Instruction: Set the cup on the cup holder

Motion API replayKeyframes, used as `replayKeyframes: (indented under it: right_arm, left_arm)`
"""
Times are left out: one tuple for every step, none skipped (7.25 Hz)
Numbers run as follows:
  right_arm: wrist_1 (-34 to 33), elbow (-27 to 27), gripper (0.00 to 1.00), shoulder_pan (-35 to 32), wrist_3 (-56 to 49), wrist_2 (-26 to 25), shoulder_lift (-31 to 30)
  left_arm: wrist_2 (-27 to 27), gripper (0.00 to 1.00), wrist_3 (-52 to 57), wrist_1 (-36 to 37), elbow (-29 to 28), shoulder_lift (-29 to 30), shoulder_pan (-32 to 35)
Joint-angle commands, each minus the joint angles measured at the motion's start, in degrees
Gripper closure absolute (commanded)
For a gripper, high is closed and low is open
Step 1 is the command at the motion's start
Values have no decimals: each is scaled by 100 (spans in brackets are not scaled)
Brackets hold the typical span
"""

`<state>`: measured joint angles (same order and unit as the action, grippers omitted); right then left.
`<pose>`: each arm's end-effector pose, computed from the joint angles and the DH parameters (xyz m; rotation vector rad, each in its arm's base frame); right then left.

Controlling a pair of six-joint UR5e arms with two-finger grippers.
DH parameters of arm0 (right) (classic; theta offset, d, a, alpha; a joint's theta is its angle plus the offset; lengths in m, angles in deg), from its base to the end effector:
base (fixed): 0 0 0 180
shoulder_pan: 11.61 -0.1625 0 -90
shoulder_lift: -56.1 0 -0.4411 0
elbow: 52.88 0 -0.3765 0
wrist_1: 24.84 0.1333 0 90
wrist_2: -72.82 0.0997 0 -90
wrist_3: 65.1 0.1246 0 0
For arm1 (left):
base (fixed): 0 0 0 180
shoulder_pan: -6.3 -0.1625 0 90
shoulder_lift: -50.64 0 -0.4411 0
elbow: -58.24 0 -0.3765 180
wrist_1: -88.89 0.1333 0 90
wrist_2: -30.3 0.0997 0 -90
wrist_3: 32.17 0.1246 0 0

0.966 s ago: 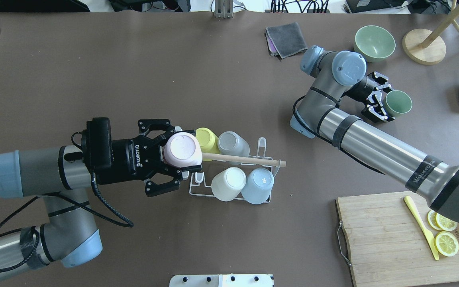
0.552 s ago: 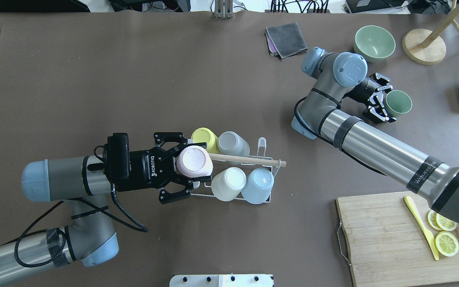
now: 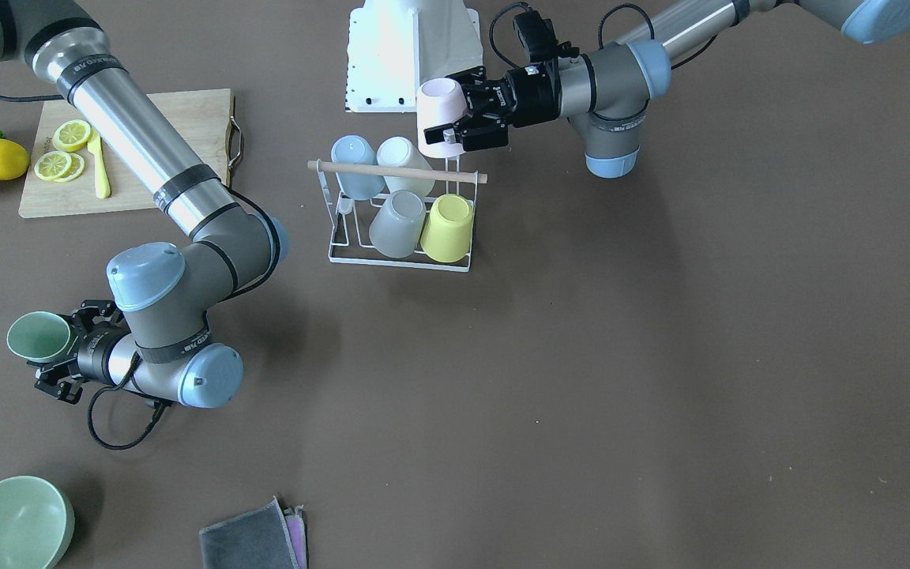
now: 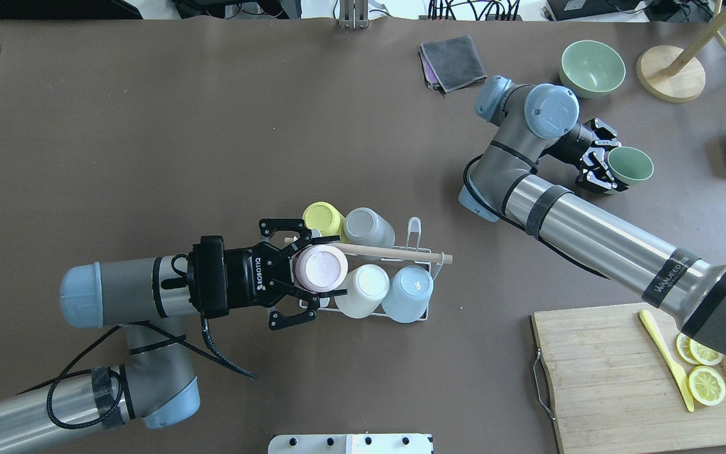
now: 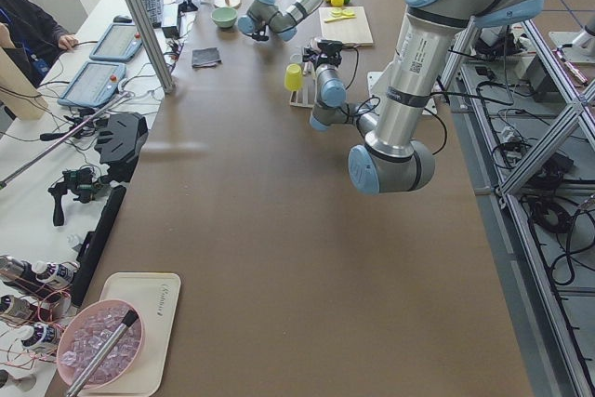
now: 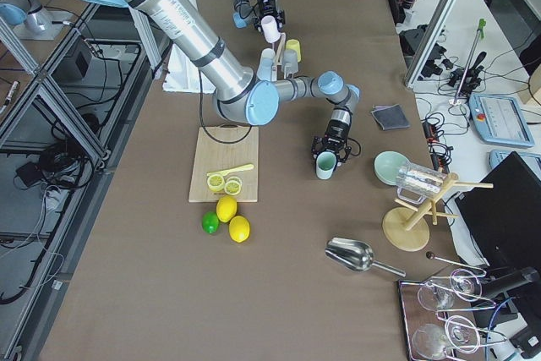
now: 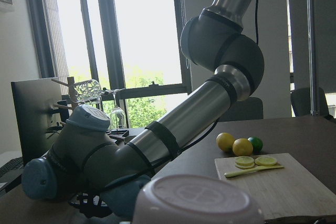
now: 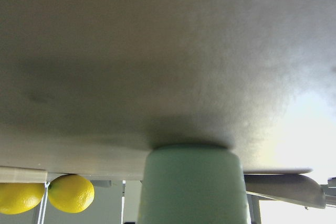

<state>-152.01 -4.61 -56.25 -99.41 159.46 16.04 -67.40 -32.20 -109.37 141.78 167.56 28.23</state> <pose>-0.4258 -0.6181 0.5497 -0.5400 0.1148 -1.3731 0.5004 -0.3272 0.2692 1.9123 1.3843 0.7653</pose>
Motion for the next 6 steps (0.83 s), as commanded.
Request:
replayKeyframes:
  right_arm:
    - [-114,112,48,-35,-154,-42,-10]
    - [-254,800,48,-70,-181,-129,-401]
    - [-282,1773,49,-140,-173,-121,-927]
    - [-274,2313,51,-402,-207,-43,-1133]
    - [-265,2588,55,-483,-338,123,-1126]
    - [-221,2826,65,-657,-374,516,-1117]
  left_arm:
    - [-20,53,258,-281,-48,-159,-84]
    - [-21,53,284,-291,-57,-177,-84]
    - [-12,53,310,-309,-57,-143,-93]
    - [-12,53,311,-265,-170,-90,-110]
    - [-12,53,311,-282,-328,-38,-110]
    - [-12,53,311,-283,-365,-37,-110]
